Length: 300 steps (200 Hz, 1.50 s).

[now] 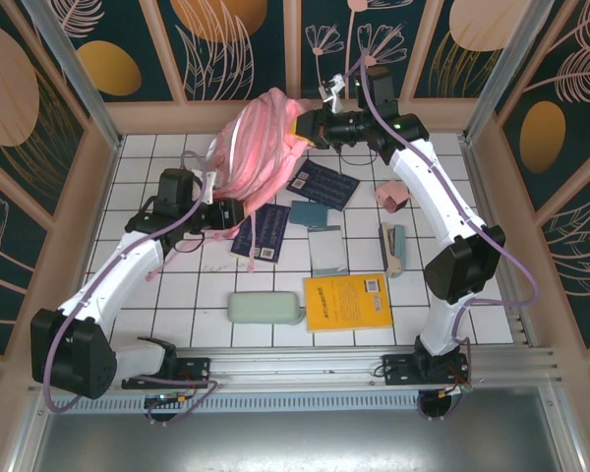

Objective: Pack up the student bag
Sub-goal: Unzip the student bag at the top-left of the table.

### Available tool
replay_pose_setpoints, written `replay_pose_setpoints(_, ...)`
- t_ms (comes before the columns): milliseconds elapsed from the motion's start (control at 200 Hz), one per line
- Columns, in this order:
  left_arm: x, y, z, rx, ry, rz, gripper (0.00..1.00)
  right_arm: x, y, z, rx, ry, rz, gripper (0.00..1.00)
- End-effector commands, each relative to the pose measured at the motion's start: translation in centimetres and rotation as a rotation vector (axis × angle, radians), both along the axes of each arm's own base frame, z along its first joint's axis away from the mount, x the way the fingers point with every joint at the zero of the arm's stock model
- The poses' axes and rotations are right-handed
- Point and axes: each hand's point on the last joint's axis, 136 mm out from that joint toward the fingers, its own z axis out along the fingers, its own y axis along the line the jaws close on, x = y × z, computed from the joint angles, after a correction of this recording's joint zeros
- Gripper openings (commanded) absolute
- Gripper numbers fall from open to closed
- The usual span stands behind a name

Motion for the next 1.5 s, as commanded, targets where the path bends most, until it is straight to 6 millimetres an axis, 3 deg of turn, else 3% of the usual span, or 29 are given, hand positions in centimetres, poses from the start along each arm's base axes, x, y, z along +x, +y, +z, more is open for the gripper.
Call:
replay_pose_setpoints(0,-0.4,1.1,-3.2,0.049,0.084,0.042,0.55,-1.4,0.2,4.7,0.114,-0.105,0.092,0.00)
replay_pose_setpoints(115,-0.2,1.3,-3.5,0.057,0.082,0.056,0.59,-1.4,0.4,4.9,0.123,-0.101,0.098,0.00)
replay_pose_setpoints(295,0.5,0.5,-3.6,-0.004,0.072,0.057,0.53,-1.9,1.1,4.9,0.130,-0.098,0.119,0.00)
replay_pose_setpoints(580,1.1,-1.5,3.1,-0.277,-0.063,0.064,0.38,-1.8,1.9,3.4,0.105,-0.081,0.106,0.00)
replay_pose_setpoints(615,0.8,-1.5,3.5,-0.291,-0.063,0.068,0.42,-1.5,1.7,3.3,0.101,-0.081,0.093,0.00)
replay_pose_setpoints(680,0.1,-0.9,4.1,-0.304,-0.060,0.099,0.57,-1.0,1.3,3.0,0.093,-0.077,0.062,0.00)
replay_pose_setpoints(771,-0.9,0.0,4.8,-0.304,-0.066,0.148,0.60,-0.7,0.8,2.6,0.095,-0.066,0.038,0.00)
replay_pose_setpoints(891,-2.0,0.8,4.8,-0.323,-0.049,0.185,0.62,-0.3,0.4,1.9,0.097,-0.054,0.009,0.00)
replay_pose_setpoints(976,-2.6,1.6,4.2,-0.296,-0.043,0.217,0.56,-0.3,0.1,1.7,0.106,-0.049,0.000,0.00)
replay_pose_setpoints(1096,-3.3,0.3,4.7,-0.417,-0.033,0.170,0.48,-0.5,0.1,1.7,0.115,-0.042,0.000,0.00)
replay_pose_setpoints(1191,-3.4,-0.4,4.4,-0.525,0.001,0.166,0.50,-0.5,0.0,1.9,0.121,-0.044,-0.007,0.00)
replay_pose_setpoints(1346,-3.3,-0.2,2.0,-0.542,0.054,0.213,0.51,-0.5,0.0,2.1,0.128,-0.041,-0.008,0.00)
replay_pose_setpoints(1496,-2.6,0.1,1.7,-0.585,0.049,0.243,0.54,-0.4,0.1,2.2,0.132,-0.038,-0.008,0.00)
